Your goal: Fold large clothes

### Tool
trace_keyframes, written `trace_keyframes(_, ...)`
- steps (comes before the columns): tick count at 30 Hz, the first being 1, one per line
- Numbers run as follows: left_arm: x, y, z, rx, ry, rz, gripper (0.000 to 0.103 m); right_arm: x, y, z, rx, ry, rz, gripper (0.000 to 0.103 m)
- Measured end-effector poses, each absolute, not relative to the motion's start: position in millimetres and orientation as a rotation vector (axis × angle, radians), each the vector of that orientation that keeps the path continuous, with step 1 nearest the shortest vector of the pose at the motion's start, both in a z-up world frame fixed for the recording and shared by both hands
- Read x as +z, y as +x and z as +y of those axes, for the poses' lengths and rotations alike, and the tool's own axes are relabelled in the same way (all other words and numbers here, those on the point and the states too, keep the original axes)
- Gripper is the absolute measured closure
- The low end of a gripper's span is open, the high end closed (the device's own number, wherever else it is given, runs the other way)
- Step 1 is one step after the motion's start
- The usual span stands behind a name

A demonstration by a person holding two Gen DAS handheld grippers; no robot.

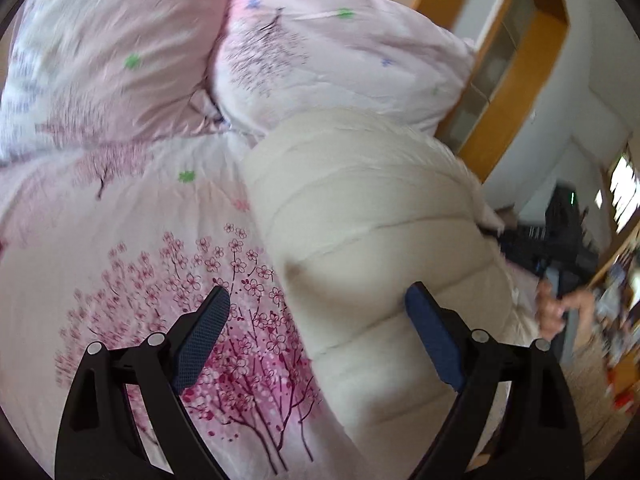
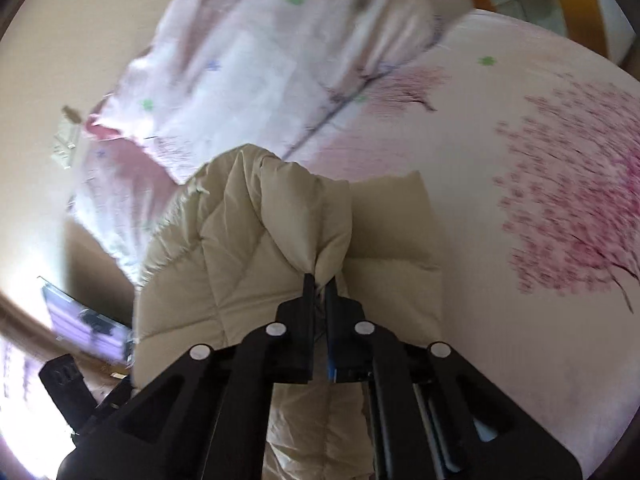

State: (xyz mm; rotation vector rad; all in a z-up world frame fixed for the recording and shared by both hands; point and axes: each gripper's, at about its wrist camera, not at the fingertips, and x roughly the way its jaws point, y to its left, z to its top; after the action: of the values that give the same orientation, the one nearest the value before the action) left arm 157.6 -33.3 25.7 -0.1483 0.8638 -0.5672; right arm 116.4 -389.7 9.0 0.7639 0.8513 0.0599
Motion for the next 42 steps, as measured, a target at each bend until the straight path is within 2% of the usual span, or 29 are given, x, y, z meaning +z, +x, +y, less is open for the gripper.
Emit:
trace_keyframes(5, 11.9, 172.3, -29.9, -0.604, -0.273, 0.917, 0.012, -10.4, 123.0, -386.3, 0.005, 0.735, 0.944, 0.097)
trace_keyframes(7, 11.0, 175.7, -32.1, -0.604, -0.281, 0.918, 0.012, -5.7, 124.3, -382.1, -0.011, 0.672, 0.962, 0.093)
trace_keyframes(12, 7.3, 179.6, -28.3, -0.594, -0.306, 0.931, 0.012, 34.4, 94.0, -376.1, -0.015, 0.61, 0.812, 0.082)
trace_keyframes(15, 3.0, 183.3, -27.5, -0.598, -0.327, 0.946, 0.012, 38.3, 86.5, -358.0, 0.035, 0.539, 0.805, 0.082)
trace_keyframes(18, 0.4, 183.4, -26.1, -0.618, -0.356, 0.951, 0.012, 11.8, 107.5, -339.7, 0.041, 0.455, 0.949, 0.086)
trace_keyframes(21, -0.1, 183.2, -22.3, -0.631, -0.397, 0.954, 0.012, 3.7, 119.5, -345.4, 0.064, 0.48, 0.981, 0.086)
trace_keyframes(23, -1.2, 184.1, -18.1, -0.644, -0.429, 0.959, 0.012, 13.0, 113.6, -357.9, 0.095, 0.552, 0.97, 0.078)
trace_keyframes(24, -2.6, 184.6, -14.7, -0.655, -0.455, 0.961, 0.012, 17.5, 107.0, -364.0, 0.121, 0.583, 0.951, 0.06)
trace_keyframes(25, -4.1, 185.8, -11.9, -0.663, -0.477, 0.965, 0.012, 23.3, 96.8, -373.0, 0.154, 0.628, 0.917, 0.033)
trace_keyframes(27, -6.8, 188.4, -8.6, -0.665, -0.513, 0.979, 0.012, 29.6, 80.9, -387.0, 0.166, 0.683, 0.87, 0.007)
trace_keyframes(29, -9.2, 192.1, -6.7, -0.674, -0.543, 0.992, 0.012, 27.9, 70.7, -404.2, 0.17, 0.746, 0.86, 0.003)
trace_keyframes(34, -18.4, 200.1, -12.8, -0.717, -0.57, 1.06, 0.01, 0.2, 82.4, -423.8, 0.213, 0.884, 0.984, 0.002)
trace_keyframes(42, -27.6, 209.5, -23.2, -0.767, -0.617, 1.13, 0.007, -25.6, 116.1, -404.8, 0.335, 0.85, 1.131, 0.002)
